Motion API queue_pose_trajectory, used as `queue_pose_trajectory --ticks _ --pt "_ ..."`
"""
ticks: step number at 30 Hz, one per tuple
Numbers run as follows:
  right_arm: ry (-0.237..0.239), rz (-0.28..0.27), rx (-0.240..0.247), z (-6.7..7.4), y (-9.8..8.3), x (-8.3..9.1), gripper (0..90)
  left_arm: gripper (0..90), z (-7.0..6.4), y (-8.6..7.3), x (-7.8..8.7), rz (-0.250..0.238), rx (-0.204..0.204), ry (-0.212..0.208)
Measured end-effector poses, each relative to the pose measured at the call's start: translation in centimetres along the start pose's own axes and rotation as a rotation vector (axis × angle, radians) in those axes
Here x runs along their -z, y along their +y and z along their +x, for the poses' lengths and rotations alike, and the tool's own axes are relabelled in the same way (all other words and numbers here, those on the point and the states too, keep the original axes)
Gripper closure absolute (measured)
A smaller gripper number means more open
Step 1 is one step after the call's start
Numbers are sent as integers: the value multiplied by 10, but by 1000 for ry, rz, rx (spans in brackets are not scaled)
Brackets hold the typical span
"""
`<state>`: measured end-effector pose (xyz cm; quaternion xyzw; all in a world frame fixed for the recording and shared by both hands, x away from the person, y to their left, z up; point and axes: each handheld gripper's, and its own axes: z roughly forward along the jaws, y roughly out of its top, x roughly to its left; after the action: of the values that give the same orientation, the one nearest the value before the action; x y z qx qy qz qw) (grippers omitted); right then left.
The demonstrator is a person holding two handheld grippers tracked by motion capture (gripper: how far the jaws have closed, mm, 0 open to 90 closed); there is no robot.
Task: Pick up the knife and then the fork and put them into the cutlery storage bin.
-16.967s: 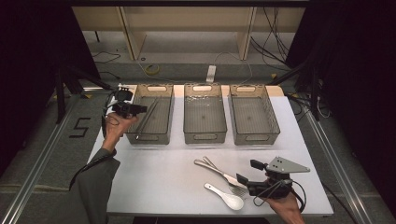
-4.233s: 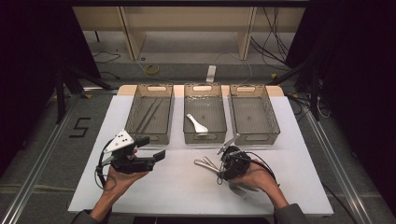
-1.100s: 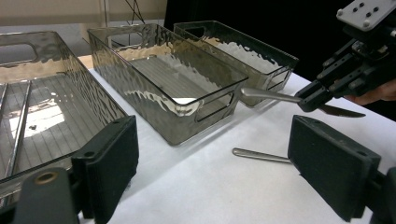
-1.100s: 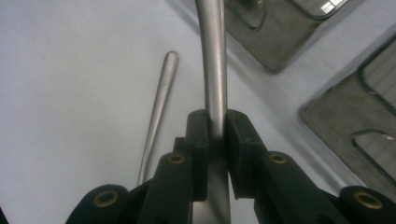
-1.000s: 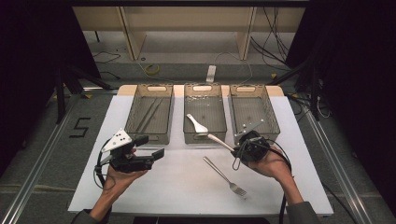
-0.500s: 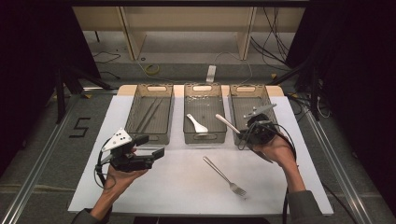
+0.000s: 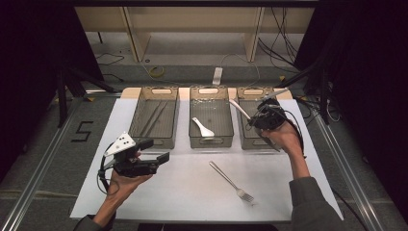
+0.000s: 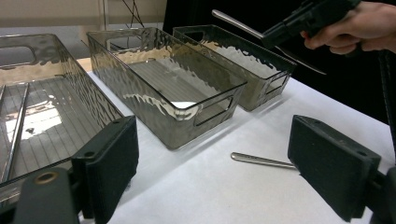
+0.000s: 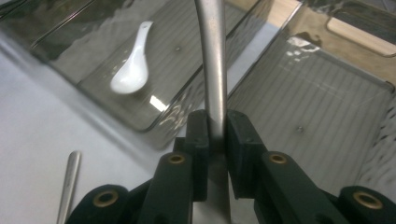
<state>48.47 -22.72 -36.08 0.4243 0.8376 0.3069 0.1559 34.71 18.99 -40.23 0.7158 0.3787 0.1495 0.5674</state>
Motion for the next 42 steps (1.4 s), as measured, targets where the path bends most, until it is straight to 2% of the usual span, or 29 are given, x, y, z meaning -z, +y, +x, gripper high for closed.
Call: queue_pose_trajectory --ticks 12,31,42 --pt "-43 12 -65 -19 22 -12 808 160 0 0 0 -1 -1 -3" --pt "-90 31 -156 -38 29 -31 807 160 0 0 -1 3 -6 -7" --pt "-115 59 -182 -44 34 -42 807 160 -1 0 -1 2 -6 -10"
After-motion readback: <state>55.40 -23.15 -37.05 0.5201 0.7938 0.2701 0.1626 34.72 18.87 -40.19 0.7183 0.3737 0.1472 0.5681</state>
